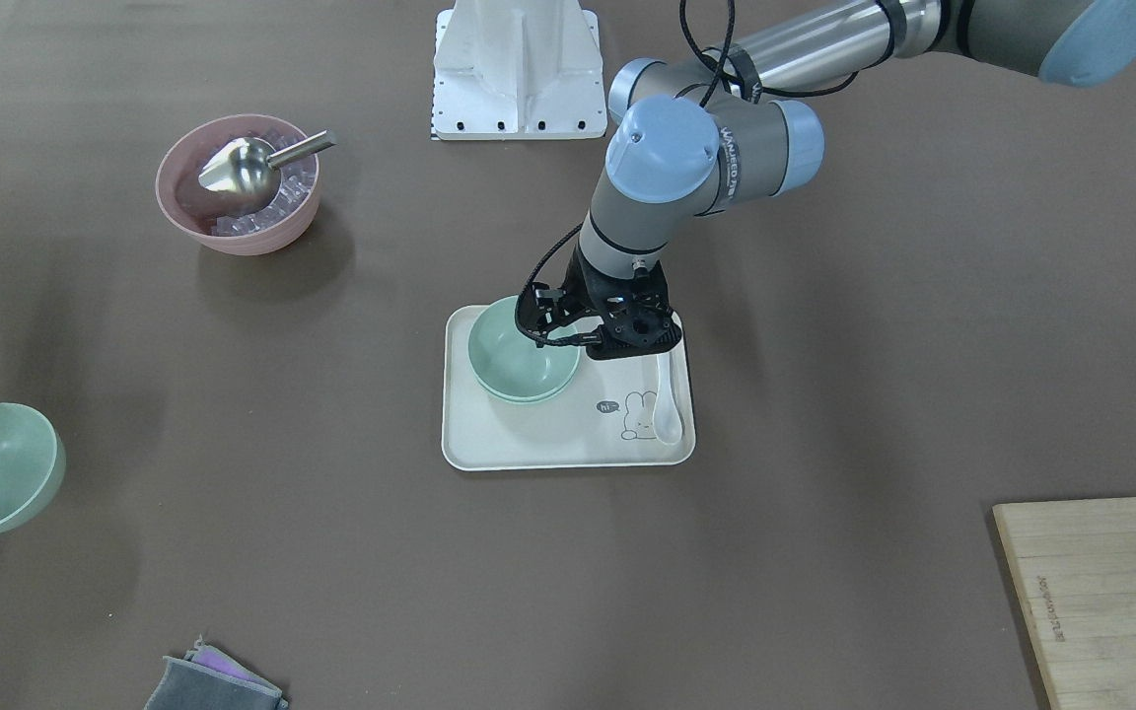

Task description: Stack green bowls together

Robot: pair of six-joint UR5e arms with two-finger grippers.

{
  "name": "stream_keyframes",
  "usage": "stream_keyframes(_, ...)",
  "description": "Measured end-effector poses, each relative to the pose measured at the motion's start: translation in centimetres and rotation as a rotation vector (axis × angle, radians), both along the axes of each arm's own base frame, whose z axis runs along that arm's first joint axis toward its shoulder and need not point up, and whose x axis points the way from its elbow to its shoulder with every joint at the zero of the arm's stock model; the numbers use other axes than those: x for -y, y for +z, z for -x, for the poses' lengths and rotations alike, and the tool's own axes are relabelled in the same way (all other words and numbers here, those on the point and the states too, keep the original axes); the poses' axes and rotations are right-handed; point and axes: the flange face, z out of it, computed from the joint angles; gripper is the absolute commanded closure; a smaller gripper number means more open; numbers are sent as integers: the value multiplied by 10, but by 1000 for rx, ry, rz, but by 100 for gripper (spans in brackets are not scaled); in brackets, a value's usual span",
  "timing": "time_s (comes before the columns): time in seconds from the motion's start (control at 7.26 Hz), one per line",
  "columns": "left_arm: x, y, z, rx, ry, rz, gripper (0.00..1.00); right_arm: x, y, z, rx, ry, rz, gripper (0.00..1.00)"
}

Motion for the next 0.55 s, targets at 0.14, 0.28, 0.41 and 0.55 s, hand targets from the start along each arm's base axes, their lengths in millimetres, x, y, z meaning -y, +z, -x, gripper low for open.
stream_keyframes(0.14,2,0,23,12,-12,-7,2,-4,-39,-2,16,1,12,100)
stream_keyframes(0.28,4,7,53,34,-14,-32,2,-10,-85,-1,27,13,33,100)
stream_keyframes(0.41,8,21,88,63,-8,-72,2,-18,-129,7,39,29,59,100)
stream_keyframes(0.55,18,42,124,98,-2,-116,2,-27,-163,28,52,37,84,100)
